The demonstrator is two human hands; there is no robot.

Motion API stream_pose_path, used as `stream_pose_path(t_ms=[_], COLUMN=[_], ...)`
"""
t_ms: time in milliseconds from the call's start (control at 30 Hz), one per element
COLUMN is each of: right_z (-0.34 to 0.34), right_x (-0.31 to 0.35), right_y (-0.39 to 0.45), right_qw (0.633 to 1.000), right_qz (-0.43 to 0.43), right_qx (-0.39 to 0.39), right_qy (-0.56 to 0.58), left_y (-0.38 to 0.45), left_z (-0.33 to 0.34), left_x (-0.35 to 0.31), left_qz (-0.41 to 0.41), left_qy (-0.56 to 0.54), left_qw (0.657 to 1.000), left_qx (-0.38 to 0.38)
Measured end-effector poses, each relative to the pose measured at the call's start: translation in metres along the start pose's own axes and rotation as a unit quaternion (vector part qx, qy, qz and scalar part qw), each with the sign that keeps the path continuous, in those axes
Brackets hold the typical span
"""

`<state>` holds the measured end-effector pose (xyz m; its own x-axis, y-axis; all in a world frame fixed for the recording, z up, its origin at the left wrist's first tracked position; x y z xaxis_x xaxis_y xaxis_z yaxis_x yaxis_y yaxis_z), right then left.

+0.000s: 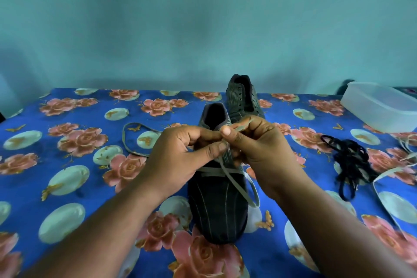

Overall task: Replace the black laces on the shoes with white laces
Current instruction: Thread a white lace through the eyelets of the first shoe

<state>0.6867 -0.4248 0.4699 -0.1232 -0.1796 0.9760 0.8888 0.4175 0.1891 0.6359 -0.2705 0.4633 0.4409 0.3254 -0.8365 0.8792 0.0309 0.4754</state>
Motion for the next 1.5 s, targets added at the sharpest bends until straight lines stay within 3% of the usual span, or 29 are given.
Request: stream_pose_path(t_ms=[267,400,533,1200,1333,1400,1500], right_z=[-0.022,-0.016,-0.007,-0.019,-0.024,-0.027,-0.021], right_x=[0.003,0.002,-0.002,-0.005,-0.011,-0.015,-0.024], right_y=[0.003,0.002,0.001,0.004,0.011,0.016,0.018], right_qw=[0.994,0.997,0.996,0.993,0.992,0.969,0.882], right_qz=[0.02,0.034,0.046,0.039,0.009,-0.078,-0.196], right_qx=[-0.029,0.017,0.044,0.04,-0.001,-0.035,0.024], right_qy=[-0.099,-0.065,-0.057,-0.103,-0.124,-0.232,-0.429], left_y=[0.001,0.001,0.001,0.0,0.002,0.003,0.001], left_z=[-0.01,-0.006,-0.001,-0.004,-0.005,-0.003,0.001], left_x=[0.015,0.01,0.002,0.003,0.008,0.015,0.019], left_qz=[-0.039,-0.024,0.047,0.088,0.068,0.06,0.056], left_qy=[-0.025,-0.036,0.043,0.147,0.177,0.214,0.271], left_qw=[0.999,0.999,0.997,0.984,0.981,0.974,0.96], left_qx=[-0.009,0.022,0.031,-0.056,-0.052,-0.05,-0.049])
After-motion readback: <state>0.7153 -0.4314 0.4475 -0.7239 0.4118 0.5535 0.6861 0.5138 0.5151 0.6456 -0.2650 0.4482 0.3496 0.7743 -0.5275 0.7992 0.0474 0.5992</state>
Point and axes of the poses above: each hand's wrist, its own y-axis towards the middle knuckle, its own z-axis out of the palm, x = y × z, the point moved 4 cm from there along y, towards the middle knuckle, and after that the axes turned 1 degree about z, right-handed, at the moved point
